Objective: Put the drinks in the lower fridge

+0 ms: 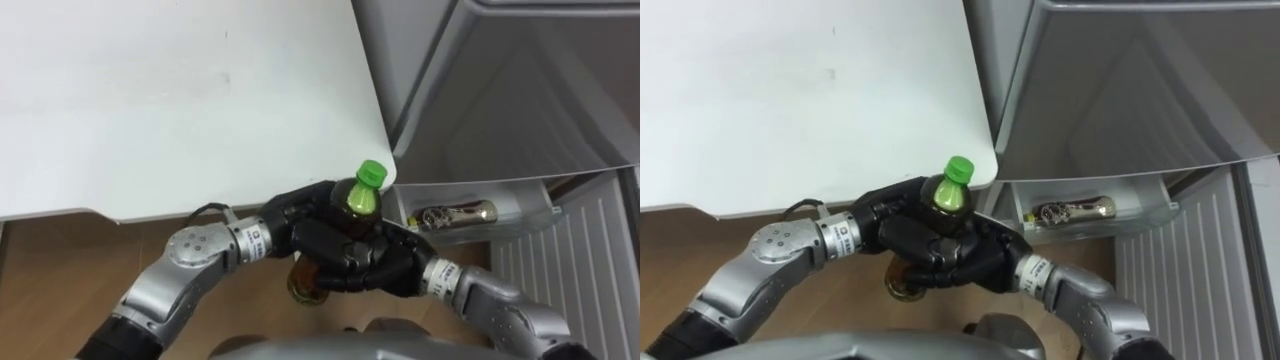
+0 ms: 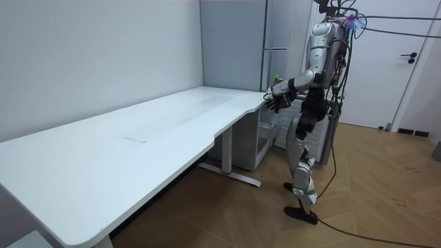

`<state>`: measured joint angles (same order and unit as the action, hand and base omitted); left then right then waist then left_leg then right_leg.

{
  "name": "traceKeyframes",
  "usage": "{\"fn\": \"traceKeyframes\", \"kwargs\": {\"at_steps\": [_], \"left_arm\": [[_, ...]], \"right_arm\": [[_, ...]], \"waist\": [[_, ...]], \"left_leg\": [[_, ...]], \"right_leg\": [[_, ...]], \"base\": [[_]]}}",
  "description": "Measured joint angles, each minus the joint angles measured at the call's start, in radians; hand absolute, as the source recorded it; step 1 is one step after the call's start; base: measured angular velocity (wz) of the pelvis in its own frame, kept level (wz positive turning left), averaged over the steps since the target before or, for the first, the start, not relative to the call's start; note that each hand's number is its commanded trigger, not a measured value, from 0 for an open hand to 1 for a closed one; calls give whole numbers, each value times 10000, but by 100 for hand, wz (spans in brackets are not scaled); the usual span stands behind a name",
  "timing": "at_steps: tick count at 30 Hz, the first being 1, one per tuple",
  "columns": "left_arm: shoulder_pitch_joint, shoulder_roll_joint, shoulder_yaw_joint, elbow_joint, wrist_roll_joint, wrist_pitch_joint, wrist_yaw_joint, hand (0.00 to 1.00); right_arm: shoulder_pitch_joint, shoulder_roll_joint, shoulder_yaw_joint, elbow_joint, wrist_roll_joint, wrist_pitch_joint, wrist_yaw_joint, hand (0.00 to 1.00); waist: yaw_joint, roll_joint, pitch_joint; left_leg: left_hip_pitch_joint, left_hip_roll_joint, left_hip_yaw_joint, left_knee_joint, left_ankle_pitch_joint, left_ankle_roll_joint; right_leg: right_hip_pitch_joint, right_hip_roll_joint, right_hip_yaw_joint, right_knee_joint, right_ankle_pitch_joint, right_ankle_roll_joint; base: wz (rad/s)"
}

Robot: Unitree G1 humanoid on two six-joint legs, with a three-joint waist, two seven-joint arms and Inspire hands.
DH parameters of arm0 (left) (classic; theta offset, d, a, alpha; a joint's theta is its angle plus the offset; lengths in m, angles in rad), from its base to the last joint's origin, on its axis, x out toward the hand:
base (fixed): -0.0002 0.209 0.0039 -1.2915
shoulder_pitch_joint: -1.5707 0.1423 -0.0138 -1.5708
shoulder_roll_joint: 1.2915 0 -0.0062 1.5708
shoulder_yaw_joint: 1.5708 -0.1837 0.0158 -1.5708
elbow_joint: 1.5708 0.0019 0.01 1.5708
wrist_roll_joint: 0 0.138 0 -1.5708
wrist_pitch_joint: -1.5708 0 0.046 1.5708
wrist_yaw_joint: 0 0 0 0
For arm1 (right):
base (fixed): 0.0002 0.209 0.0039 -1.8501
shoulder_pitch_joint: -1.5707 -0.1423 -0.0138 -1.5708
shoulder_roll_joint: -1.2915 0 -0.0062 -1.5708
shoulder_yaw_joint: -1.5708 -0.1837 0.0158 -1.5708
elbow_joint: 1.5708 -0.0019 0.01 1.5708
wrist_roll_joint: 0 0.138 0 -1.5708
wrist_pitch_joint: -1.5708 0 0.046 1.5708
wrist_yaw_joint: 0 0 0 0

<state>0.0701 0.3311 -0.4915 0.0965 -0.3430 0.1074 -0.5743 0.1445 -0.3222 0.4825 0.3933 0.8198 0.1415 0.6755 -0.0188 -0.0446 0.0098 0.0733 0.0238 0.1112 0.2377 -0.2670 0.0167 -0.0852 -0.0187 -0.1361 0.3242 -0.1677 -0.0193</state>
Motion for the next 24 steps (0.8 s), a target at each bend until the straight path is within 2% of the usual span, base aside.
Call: {"fn": "traceKeyframes", "kwargs": {"at_steps": [5, 9, 13, 17, 20, 22, 23, 24], "left_arm": [[-11, -118, 9, -62, -4, 0, 237, 100], [-46, -197, -43, -59, 181, 2, 408, 100], [-46, -220, -91, -146, 184, 5, 473, 100], [-45, -278, -126, -146, 182, 36, 609, 100], [-49, -318, -128, -209, 183, 36, 723, 100], [-48, -394, -150, -210, 175, 36, 873, 56], [-48, -410, -150, -212, 175, 36, 902, 7], [-48, -428, -154, -221, 191, 35, 953, 0]], "right_arm": [[13, 16, 90, 0, 530, -93, -260, 100], [102, -45, 353, 19, 886, -112, -505, 100], [137, -71, 559, 97, 897, -534, -639, 100], [135, -46, 628, 135, 904, -643, -798, 100], [135, 8, 664, 220, 922, -890, -830, 100], [134, 16, 677, 247, 927, -970, -883, 100], [134, 39, 676, 260, 947, -970, -916, 100], [134, 79, 685, 297, 1036, -970, -953, 100]], "waist": [[-2, 29, 14], [15, 100, 58], [16, 119, 40], [14, 86, 39], [-14, 51, 22], [-2, 50, 23], [-1, 50, 24], [-21, 53, 24]], "left_leg": [[-9, 3, 114, -9, -1, 3], [-98, 15, 118, -36, -4, 4], [-94, 23, 118, 3, 0, 2], [-86, 7, 128, 16, 3, 9], [-54, 6, 125, 30, 3, 10], [-19, 8, 122, 35, 3, 11], [0, 9, 122, 33, 3, 10], [20, 14, 108, 27, 2, 10]], "right_leg": [[10, 21, 84, -28, 43, 8], [-50, 38, 65, -87, 87, 0], [-37, 55, 77, -156, 130, -2], [-28, 54, 113, -185, 170, 20], [35, 52, 114, -196, 175, 26], [78, 50, 110, -203, 179, 29], [90, 52, 110, -204, 179, 29], [128, 58, 97, -232, 179, 28]], "base": [[-6], [0], [0], [0], [0], [0], [0], [4]]}}
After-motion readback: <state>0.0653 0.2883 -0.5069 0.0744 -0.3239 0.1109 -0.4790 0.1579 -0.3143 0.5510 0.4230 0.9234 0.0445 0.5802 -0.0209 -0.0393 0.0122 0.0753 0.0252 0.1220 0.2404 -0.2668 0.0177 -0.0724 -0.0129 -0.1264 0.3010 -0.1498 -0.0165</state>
